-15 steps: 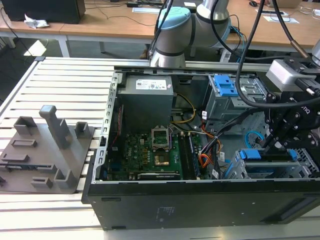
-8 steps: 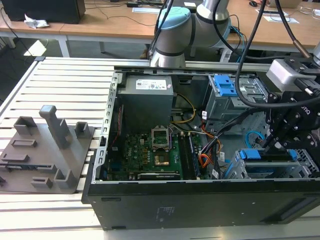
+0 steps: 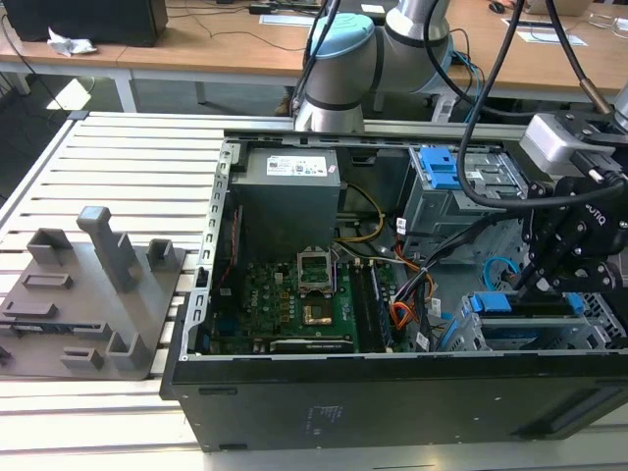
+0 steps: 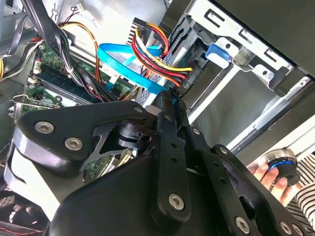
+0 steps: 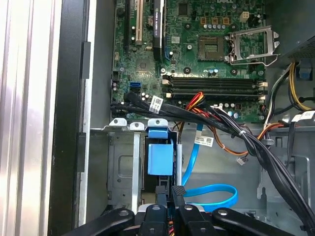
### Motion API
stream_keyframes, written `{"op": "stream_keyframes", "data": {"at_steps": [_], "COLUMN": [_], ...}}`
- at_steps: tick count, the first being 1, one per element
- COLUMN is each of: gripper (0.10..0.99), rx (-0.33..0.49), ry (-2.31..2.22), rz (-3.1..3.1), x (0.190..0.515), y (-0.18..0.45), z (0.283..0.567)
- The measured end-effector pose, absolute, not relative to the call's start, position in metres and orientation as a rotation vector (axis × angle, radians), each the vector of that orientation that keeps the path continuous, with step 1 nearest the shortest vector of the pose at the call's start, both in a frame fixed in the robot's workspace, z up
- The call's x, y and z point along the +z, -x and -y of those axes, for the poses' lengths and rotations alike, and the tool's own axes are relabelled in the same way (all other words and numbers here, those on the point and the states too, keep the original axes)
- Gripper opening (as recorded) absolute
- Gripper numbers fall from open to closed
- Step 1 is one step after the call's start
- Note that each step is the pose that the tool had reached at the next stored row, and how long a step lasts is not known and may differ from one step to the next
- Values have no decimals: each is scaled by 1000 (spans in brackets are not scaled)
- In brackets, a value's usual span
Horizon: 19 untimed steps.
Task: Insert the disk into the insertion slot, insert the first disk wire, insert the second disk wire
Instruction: 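Insert the second disk wire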
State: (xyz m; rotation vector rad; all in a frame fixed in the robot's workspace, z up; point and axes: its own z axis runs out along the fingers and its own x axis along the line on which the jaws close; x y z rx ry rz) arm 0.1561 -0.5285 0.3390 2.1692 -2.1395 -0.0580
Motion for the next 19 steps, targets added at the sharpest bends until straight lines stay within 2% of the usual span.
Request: {"op": "stream_keyframes", "data": {"at_steps": [6,7,8,15,16,19], "gripper": [161,173,235,235,106,106], "rx": [-58,-58,-58,-61,-72,-75], "ry": [-2170,-2169,-2169,-2171,-2176,-2180], "rz": [2140,2140,2140,2141,2145,2144], "x": [338,338,338,355,354,355], "y": [-156,-156,-156,-156,-156,-156], "z": [528,528,528,528,528,528]}}
